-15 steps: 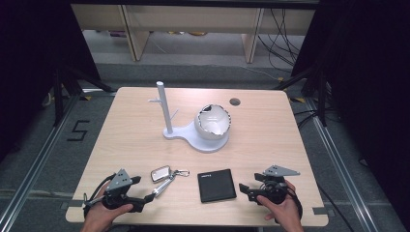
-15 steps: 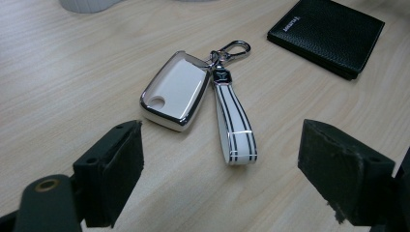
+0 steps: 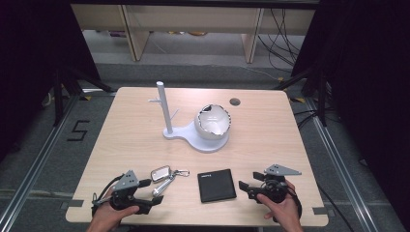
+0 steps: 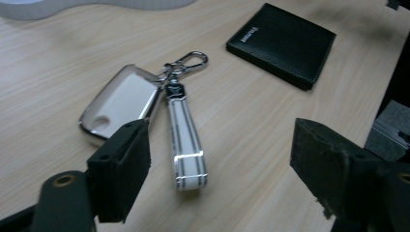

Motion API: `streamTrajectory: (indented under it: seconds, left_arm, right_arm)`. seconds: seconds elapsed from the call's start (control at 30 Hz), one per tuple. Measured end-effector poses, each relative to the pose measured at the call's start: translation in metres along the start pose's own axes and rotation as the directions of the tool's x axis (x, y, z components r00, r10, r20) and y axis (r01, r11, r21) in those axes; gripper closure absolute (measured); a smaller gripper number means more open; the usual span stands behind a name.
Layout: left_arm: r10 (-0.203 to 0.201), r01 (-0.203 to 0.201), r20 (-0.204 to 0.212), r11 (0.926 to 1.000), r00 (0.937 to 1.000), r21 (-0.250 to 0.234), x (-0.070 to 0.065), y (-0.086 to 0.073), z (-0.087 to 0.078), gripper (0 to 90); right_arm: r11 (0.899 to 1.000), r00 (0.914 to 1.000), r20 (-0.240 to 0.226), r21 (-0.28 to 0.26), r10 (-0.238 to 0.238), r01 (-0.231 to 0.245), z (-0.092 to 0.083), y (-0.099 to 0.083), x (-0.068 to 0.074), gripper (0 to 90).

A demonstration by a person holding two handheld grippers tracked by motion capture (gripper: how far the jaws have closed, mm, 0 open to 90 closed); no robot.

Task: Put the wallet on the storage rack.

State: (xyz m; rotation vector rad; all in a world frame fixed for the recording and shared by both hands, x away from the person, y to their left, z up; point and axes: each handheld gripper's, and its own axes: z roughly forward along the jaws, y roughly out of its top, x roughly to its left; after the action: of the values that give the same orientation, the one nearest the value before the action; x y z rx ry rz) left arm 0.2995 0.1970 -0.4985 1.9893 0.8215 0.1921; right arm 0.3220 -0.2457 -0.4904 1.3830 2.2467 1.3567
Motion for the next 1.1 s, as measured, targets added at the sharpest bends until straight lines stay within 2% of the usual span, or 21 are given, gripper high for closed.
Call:
streamTrajectory:
  seconds: [0.07, 0.1, 0.13, 0.17, 0.27, 0.3, 0.43, 0.5, 0.53, 0.57, 0.6, 0.63, 0.67, 0.73, 0.77, 0.8, 0.83, 0.97, 1.03, 1.07, 1.1]
  left_arm:
    - [0.022, -0.022, 0.010, 0.9997, 0.9997, 0.007, -0.005, 0.002, 0.004, 24.3]
    - [0.022, -0.022, 0.018, 0.9998, 0.9996, 0.000, -0.007, 0.003, 0.007, 24.3]
    - [0.031, -0.031, 0.022, 0.9994, 0.9993, 0.013, -0.009, 0.004, 0.008, 24.4]
    - [0.035, -0.036, 0.024, 0.9992, 0.9991, 0.020, -0.011, 0.006, 0.010, 24.9]
    - [0.051, -0.051, 0.036, 0.9986, 0.9981, 0.009, -0.016, 0.009, 0.016, 29.0]
    - [0.055, -0.055, 0.033, 0.9984, 0.9980, 0.010, -0.018, 0.011, 0.018, 30.3]
    - [0.083, -0.084, 0.044, 0.9964, 0.9956, 0.012, -0.025, 0.018, 0.028, 37.0]
    - [0.103, -0.104, 0.044, 0.9945, 0.9937, 0.015, -0.029, 0.021, 0.035, 41.7]
    - [0.110, -0.111, 0.038, 0.9936, 0.9932, 0.022, -0.031, 0.023, 0.038, 43.8]
    - [0.129, -0.130, 0.067, 0.9912, 0.9894, 0.023, -0.032, 0.024, 0.043, 46.0]
    - [0.166, -0.167, 0.088, 0.9858, 0.9822, 0.008, -0.034, 0.026, 0.047, 49.9]
    - [0.188, -0.190, 0.088, 0.9818, 0.9782, 0.011, -0.035, 0.028, 0.049, 55.4]
    - [0.197, -0.199, 0.098, 0.9799, 0.9754, 0.010, -0.037, 0.030, 0.053, 57.5]
    - [0.206, -0.209, 0.105, 0.9778, 0.9728, 0.013, -0.038, 0.032, 0.055, 63.1]
    - [0.234, -0.237, 0.092, 0.9711, 0.9678, 0.024, -0.039, 0.037, 0.060, 65.4]
    - [0.212, -0.215, 0.075, 0.9764, 0.9743, 0.022, -0.041, 0.038, 0.063, 67.1]
    - [0.225, -0.228, 0.105, 0.9735, 0.9687, 0.017, -0.040, 0.040, 0.066, 69.8]
    - [0.248, -0.256, 0.129, 0.9654, 0.9601, 0.048, -0.043, 0.045, 0.080, 77.0]
    - [0.284, -0.295, 0.126, 0.9524, 0.9503, 0.076, -0.046, 0.047, 0.088, 80.4]
    - [0.284, -0.295, 0.126, 0.9524, 0.9503, 0.076, -0.046, 0.047, 0.088, 81.4]
    - [0.315, -0.330, 0.131, 0.9379, 0.9400, 0.109, -0.047, 0.049, 0.095, 82.6]
  right_arm:
    - [1.000, 0.9997, -0.019, 0.005, 0.015, -0.015, 0.000, 0.000, -0.003, 25.6]
    - [0.999, 0.9982, -0.028, 0.010, 0.053, -0.053, 0.000, 0.000, -0.001, 25.9]
    - [1.000, 0.9998, -0.019, -0.006, 0.009, -0.009, 0.000, 0.000, -0.004, 25.9]
    - [1.000, 0.9999, -0.011, -0.010, 0.003, -0.003, 0.000, 0.000, -0.005, 25.9]
    - [0.999, 0.9993, -0.020, -0.004, 0.032, -0.032, 0.002, 0.001, -0.004, 26.0]
    - [0.997, 0.9971, -0.019, 0.005, 0.073, -0.073, 0.001, 0.001, -0.001, 26.2]
    - [0.999, 0.9984, -0.040, -0.004, 0.039, -0.039, 0.004, 0.002, -0.002, 26.6]
    - [0.999, 0.9974, -0.056, 0.000, 0.045, -0.045, 0.006, 0.002, -0.002, 26.8]
    - [0.996, 0.9948, -0.057, 0.000, 0.084, -0.084, 0.005, 0.002, 0.002, 26.9]
    - [0.996, 0.9943, -0.063, 0.012, 0.086, -0.086, 0.006, 0.002, 0.002, 27.0]
    - [0.999, 0.9983, -0.046, -0.004, 0.035, -0.035, 0.007, 0.002, -0.001, 27.1]
    - [0.999, 0.9978, -0.054, 0.013, 0.039, -0.039, 0.006, 0.003, 0.000, 27.3]
    - [0.996, 0.9934, -0.078, 0.013, 0.084, -0.083, 0.007, 0.002, 0.003, 27.3]
    - [0.996, 0.9932, -0.079, 0.015, 0.085, -0.084, 0.008, 0.002, 0.004, 27.3]
    - [0.998, 0.9950, -0.082, 0.012, 0.058, -0.057, 0.009, 0.003, 0.002, 27.3]
    - [0.998, 0.9953, -0.080, 0.013, 0.056, -0.055, 0.010, 0.003, 0.002, 27.4]
    - [0.998, 0.9955, -0.076, 0.014, 0.057, -0.056, 0.010, 0.003, 0.002, 27.7]
    - [0.998, 0.9960, -0.071, 0.016, 0.055, -0.054, 0.011, 0.004, 0.005, 28.9]
    - [0.997, 0.9921, -0.100, 0.012, 0.077, -0.076, 0.013, 0.004, 0.007, 33.0]
    - [0.997, 0.9921, -0.100, 0.012, 0.077, -0.076, 0.013, 0.004, 0.007, 33.0]
    - [0.999, 0.9946, -0.096, 0.018, 0.040, -0.039, 0.015, 0.004, 0.005, 33.3]
